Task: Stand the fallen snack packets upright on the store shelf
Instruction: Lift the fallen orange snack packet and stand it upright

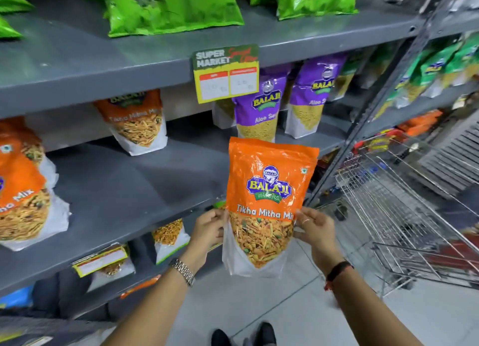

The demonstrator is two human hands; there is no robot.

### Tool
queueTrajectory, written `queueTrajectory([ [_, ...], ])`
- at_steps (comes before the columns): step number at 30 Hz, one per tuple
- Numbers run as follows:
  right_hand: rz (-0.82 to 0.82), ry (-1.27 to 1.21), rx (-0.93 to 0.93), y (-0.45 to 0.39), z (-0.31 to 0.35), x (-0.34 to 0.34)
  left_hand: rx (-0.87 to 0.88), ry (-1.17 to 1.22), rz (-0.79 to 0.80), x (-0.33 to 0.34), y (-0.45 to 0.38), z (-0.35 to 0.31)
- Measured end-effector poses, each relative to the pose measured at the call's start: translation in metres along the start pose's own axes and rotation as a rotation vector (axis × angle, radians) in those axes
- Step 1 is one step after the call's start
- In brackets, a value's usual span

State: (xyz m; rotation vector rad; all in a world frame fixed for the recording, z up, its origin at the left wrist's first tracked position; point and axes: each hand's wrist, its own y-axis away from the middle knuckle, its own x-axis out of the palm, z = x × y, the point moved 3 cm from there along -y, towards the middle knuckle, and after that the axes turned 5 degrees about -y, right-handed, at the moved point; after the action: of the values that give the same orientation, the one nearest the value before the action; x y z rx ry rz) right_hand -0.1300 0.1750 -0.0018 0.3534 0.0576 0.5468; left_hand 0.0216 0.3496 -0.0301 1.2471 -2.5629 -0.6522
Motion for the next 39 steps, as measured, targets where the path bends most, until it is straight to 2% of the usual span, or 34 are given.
queueTrajectory([
  [4, 0.009, 0.002, -0.013, -0.001, 0.010, -0.008, 0.025, -0.020, 0.011, 0.008, 0.003, -0.013],
  [13, 0.082, 0.032, -0.016, -0.006, 0.014, 0.031, 0.051, 0.087, -0.120, -0.026, 0.004, -0.007],
  [18, 0.208, 0.089, -0.024, -0.017, 0.016, 0.095, 0.076, 0.169, -0.304, -0.072, 0.009, -0.002],
  [23, 0.313, 0.125, -0.114, -0.036, 0.042, 0.182, 0.170, 0.281, -0.472, -0.129, 0.001, -0.032],
  [27, 0.310, 0.129, -0.237, -0.051, 0.065, 0.238, 0.260, 0.309, -0.502, -0.162, -0.025, -0.064],
  [31, 0.303, 0.066, -0.267, -0.073, 0.071, 0.273, 0.244, 0.311, -0.610, -0.184, -0.059, -0.084],
  [35, 0.235, 0.143, -0.243, -0.088, 0.059, 0.284, 0.204, 0.267, -0.549, -0.190, -0.079, -0.075],
  [39, 0.279, 0.126, -0.207, -0.097, 0.040, 0.276, 0.195, 0.231, -0.505, -0.182, -0.083, -0.055],
])
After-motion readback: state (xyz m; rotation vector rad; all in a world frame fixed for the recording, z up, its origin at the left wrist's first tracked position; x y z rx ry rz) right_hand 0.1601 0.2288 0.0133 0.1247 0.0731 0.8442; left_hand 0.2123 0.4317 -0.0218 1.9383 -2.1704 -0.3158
